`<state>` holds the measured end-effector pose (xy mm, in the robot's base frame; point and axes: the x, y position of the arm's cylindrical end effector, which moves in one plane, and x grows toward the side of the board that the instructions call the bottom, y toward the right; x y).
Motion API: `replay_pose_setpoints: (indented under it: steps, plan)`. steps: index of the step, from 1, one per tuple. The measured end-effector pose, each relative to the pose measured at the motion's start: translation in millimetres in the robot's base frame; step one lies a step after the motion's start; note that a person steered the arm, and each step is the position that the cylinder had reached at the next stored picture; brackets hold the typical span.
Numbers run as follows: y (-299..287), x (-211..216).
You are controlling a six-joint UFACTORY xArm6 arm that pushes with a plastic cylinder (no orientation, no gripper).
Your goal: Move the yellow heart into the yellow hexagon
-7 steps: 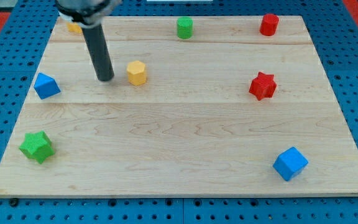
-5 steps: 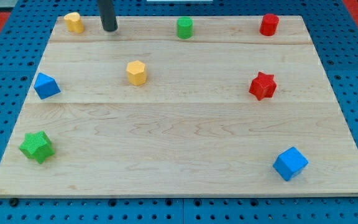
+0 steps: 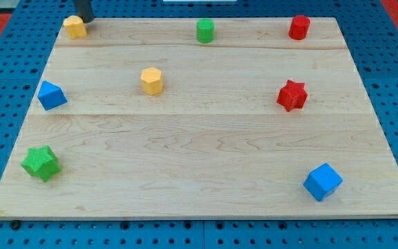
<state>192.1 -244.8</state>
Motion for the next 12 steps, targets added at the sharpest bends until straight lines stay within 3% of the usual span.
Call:
replay_pose_setpoints:
  steps: [7,10,12]
  plan:
    - [-54,30]
    - [37,49]
    - [-42,60]
